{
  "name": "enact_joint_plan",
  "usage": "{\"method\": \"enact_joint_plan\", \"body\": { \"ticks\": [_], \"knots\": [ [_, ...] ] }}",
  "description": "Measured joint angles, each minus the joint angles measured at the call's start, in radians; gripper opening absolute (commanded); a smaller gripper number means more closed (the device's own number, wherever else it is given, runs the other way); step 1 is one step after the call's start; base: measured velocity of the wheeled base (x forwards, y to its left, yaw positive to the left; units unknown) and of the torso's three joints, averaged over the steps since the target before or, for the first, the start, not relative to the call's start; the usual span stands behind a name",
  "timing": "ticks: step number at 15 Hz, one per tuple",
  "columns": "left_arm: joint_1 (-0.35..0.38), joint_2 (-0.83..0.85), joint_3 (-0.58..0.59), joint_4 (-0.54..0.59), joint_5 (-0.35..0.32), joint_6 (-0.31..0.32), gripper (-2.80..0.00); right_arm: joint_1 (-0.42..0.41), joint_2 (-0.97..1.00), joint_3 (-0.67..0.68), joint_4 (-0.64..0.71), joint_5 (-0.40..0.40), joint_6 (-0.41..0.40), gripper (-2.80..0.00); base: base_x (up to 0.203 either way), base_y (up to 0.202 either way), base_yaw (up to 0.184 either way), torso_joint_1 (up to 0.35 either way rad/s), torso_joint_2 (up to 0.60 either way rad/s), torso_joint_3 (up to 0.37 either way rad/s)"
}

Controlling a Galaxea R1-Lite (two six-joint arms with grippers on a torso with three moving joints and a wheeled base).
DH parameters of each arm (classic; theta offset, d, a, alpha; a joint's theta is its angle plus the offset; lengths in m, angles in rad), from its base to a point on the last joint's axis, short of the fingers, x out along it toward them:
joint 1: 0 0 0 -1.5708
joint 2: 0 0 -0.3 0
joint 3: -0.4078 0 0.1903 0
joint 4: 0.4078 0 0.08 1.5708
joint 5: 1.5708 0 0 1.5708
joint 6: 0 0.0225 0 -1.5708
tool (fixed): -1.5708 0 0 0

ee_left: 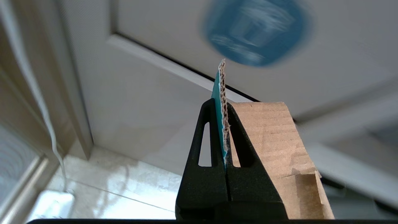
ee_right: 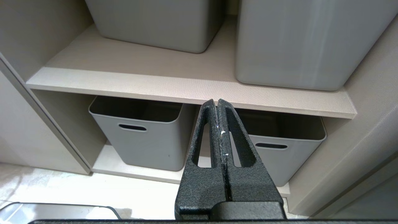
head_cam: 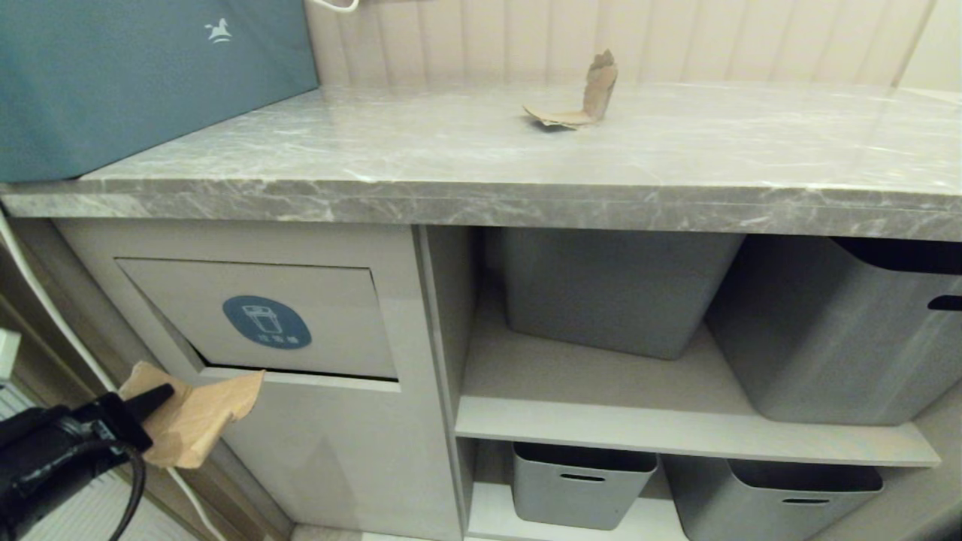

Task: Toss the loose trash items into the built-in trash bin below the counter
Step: Put the garbage in the trash can

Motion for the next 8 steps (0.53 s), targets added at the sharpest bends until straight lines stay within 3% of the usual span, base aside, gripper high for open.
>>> {"method": "enact_joint_plan", "body": {
  "ticks": [4,8],
  "knots": [
    [0.127,0.287,0.044,-0.329,-0.085,-0.063,-2.8,0.0,0.0,0.0,0.0,0.0,0.0,-2.8,0.0,0.0,0.0,0.0,0.0,0.0],
    [0.157,0.535,-0.049,-0.612,-0.156,-0.072,-2.8,0.0,0.0,0.0,0.0,0.0,0.0,-2.8,0.0,0.0,0.0,0.0,0.0,0.0]
  ]
}}
